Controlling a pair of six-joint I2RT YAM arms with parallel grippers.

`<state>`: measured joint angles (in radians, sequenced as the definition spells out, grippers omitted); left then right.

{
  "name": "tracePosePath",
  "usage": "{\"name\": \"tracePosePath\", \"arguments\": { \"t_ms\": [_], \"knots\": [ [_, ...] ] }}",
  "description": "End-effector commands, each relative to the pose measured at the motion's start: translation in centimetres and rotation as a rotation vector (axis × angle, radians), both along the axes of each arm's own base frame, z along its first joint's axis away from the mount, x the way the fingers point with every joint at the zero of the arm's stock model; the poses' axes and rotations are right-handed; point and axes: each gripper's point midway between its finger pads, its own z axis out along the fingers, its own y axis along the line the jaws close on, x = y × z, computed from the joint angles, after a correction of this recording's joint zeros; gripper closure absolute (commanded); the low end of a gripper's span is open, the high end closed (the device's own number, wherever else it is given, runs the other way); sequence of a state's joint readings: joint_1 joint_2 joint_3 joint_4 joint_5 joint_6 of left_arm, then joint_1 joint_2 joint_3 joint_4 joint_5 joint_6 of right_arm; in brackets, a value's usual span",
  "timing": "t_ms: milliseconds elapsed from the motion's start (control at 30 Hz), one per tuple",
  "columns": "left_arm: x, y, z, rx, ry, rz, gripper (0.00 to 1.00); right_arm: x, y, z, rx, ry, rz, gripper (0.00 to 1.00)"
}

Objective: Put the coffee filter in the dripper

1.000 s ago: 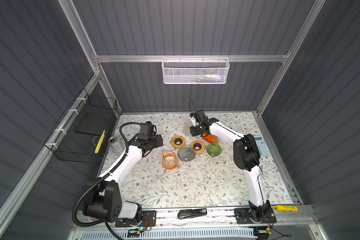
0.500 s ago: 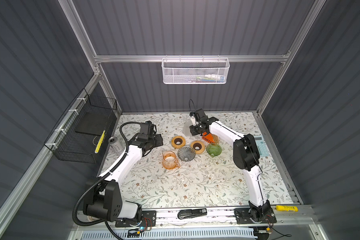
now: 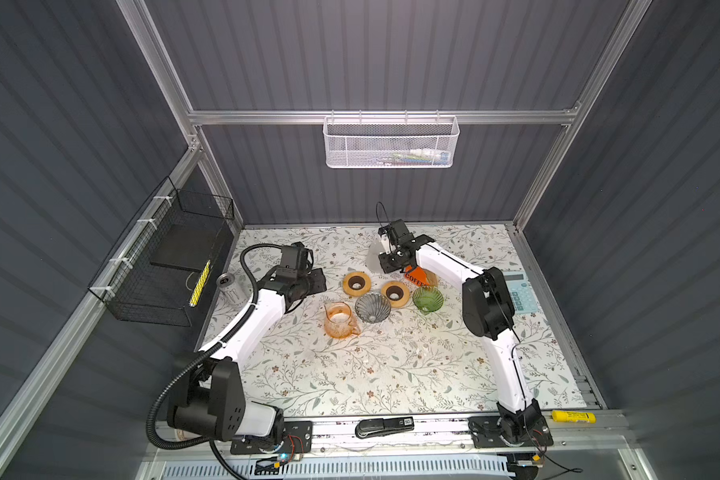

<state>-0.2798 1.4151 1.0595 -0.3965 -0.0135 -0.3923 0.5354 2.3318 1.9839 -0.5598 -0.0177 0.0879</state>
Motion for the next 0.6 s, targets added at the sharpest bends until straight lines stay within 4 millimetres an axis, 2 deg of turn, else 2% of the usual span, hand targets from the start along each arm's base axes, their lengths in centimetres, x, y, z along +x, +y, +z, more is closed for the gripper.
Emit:
{"name": "tracePosePath", "arguments": {
  "t_ms": [0, 567],
  "knots": [
    [0.61, -0.25, 0.9, -0.002, -0.023, -0.023, 0.43, 0.39, -0.33, 0.3, -0.015, -0.004, -0.006, 0.68],
    [0.53, -0.25, 0.73, 0.0, -0.018, -0.026, 0.43, 0.52, -0.32, 0.01, -0.026, 0.004, -0.005, 0.7]
  ]
}}
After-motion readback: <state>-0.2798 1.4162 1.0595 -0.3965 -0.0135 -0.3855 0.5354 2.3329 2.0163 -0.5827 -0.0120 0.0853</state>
